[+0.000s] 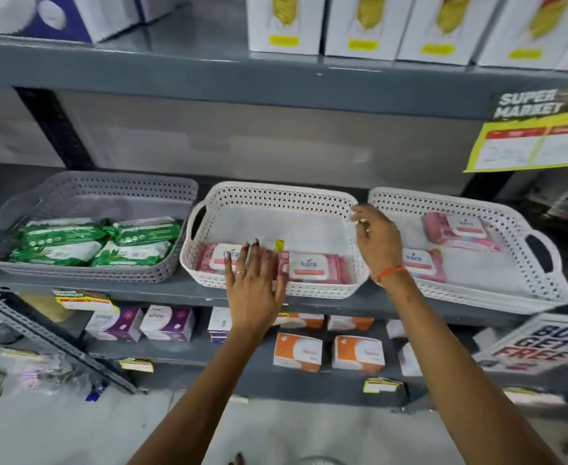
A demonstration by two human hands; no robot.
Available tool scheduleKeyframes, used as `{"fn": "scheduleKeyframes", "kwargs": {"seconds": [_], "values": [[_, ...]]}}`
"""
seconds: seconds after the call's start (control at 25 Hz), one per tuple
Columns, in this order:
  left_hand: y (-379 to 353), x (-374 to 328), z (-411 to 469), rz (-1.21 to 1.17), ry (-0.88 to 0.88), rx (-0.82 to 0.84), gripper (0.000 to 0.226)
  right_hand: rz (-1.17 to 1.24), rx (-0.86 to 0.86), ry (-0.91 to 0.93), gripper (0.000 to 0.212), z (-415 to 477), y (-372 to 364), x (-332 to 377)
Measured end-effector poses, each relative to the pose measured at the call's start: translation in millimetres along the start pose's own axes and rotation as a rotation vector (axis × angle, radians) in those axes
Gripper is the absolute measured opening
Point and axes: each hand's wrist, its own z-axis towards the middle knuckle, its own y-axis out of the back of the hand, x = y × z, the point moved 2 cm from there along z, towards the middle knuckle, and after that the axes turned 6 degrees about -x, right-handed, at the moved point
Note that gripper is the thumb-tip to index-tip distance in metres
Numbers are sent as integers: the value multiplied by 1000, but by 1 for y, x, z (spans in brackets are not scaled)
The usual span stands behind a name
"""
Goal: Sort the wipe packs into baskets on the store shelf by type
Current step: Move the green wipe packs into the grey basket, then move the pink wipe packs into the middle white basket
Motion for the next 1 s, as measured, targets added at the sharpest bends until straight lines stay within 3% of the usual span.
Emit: {"fn": "scheduleKeyframes", "kwargs": {"seconds": [0.08, 0.16, 0.24, 0.32, 0.4, 0.48, 0.64, 0.72, 0.8, 1.0], "values": [[-3, 3, 0, -17, 12, -15, 55, -169, 23, -94, 42, 5, 25, -42], [-6, 3, -1, -40, 28, -28, 53, -397, 355, -166, 52, 12, 46, -76], [-7, 2, -1, -66, 49, -33, 53, -448, 749, -257, 65, 14, 61, -91], [-7, 2, -1, -92, 62, -46, 51, -470, 937, -342, 75, 18, 68, -85], [-6, 1, -2, -108, 66, -46, 52, -577, 947, -291, 76, 22, 65, -77], [-5, 1, -2, -120, 61, -45, 54, -653, 854, -200, 75, 24, 57, -72], [-3, 19, 0, -128, 76, -55, 60, -692, 348, -282, 69, 30, 54, -40], [1, 35, -1, -101, 102, -69, 66, -612, 191, -204, 69, 32, 43, -13], [7, 50, -3, -77, 139, -92, 73, -450, 220, -12, 69, 28, 18, 21], [9, 64, -6, -81, 239, -80, 79, -309, 548, 412, 79, -1, -78, 98]]}}
